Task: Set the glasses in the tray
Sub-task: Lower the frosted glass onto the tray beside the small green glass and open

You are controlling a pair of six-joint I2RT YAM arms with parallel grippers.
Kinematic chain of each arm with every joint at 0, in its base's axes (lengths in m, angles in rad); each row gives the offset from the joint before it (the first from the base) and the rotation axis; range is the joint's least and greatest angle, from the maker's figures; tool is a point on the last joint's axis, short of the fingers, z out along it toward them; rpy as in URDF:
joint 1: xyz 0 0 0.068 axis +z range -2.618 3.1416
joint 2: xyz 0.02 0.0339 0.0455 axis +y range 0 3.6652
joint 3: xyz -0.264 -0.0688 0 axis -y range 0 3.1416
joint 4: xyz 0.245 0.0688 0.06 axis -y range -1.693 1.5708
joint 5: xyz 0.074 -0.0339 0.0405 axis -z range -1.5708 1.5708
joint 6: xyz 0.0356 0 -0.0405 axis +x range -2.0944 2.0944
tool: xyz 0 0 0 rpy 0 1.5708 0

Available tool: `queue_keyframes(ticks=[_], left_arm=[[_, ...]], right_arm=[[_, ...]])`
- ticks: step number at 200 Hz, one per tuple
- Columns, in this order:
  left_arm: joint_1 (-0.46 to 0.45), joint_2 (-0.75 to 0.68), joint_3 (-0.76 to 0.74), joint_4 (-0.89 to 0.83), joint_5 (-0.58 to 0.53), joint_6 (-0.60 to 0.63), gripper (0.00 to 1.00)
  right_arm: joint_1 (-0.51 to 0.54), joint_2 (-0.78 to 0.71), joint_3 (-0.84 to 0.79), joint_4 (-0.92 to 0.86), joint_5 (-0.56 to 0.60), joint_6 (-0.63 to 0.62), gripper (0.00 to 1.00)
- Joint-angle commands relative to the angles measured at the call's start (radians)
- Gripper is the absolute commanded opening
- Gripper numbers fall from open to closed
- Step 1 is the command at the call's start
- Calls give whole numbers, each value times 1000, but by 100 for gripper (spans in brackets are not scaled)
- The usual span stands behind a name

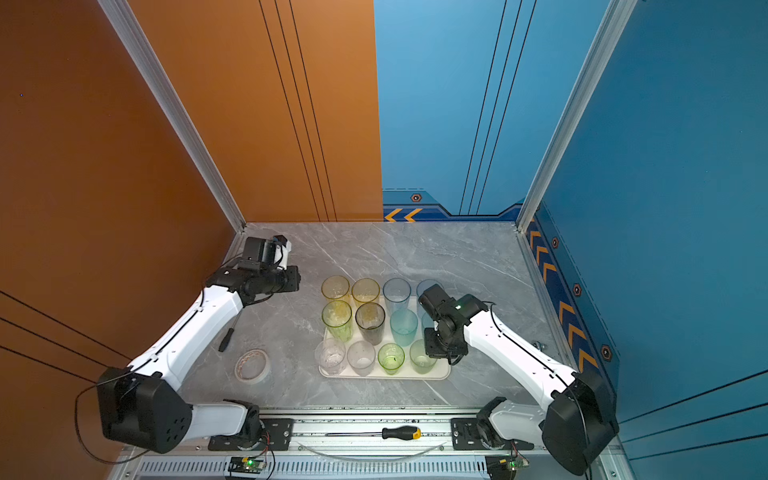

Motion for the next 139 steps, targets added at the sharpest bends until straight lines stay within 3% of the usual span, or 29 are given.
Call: queue_keyframes(ticks=[1,139], left_arm=[[-8,-2,16,-24,-20,17,16],[-8,-14,3,-21,-31,21,16]], right_arm=[[5,-10,10,0,1,-13,21],[22,-58,67,-9,8,-24,26]])
